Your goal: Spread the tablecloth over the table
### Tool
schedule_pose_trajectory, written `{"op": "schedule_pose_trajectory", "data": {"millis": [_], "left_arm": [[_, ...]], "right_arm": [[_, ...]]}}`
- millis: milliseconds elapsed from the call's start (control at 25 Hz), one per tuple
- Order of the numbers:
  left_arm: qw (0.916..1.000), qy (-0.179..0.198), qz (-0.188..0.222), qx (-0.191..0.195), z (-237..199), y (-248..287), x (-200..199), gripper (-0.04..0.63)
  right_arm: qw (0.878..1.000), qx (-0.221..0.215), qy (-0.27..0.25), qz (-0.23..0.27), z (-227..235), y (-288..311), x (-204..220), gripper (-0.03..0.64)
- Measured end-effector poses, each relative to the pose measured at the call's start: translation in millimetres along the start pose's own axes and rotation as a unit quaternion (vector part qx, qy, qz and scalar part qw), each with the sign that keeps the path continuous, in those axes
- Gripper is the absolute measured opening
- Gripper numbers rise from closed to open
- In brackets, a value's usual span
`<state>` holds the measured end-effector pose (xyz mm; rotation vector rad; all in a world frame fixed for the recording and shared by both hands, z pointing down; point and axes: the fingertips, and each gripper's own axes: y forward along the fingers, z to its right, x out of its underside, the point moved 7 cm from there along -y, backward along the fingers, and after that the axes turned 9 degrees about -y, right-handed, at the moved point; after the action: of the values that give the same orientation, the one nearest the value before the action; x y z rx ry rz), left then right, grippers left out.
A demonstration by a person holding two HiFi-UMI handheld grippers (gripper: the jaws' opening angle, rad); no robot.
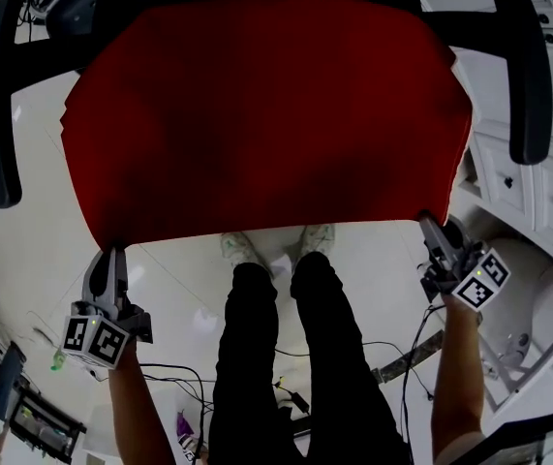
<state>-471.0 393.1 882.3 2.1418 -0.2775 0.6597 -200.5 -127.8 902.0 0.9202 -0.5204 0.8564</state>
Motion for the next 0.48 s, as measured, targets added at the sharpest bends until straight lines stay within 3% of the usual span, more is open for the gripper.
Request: {"op": "schedule_pose_trajectory", "data": {"millis": [320, 480], "left_arm": [[0.9981, 0.006, 0.046, 0.040, 74, -63, -46, 0.020], [0.9933, -0.012, 0.097, 0.062, 103, -98, -90, 0.020]], "right_arm": [[0.996, -0.031, 0.037, 0.074, -63, -37, -74, 0.025], [0.985, -0.030, 0.079, 0.154, -81, -55, -125, 0.023]]}}
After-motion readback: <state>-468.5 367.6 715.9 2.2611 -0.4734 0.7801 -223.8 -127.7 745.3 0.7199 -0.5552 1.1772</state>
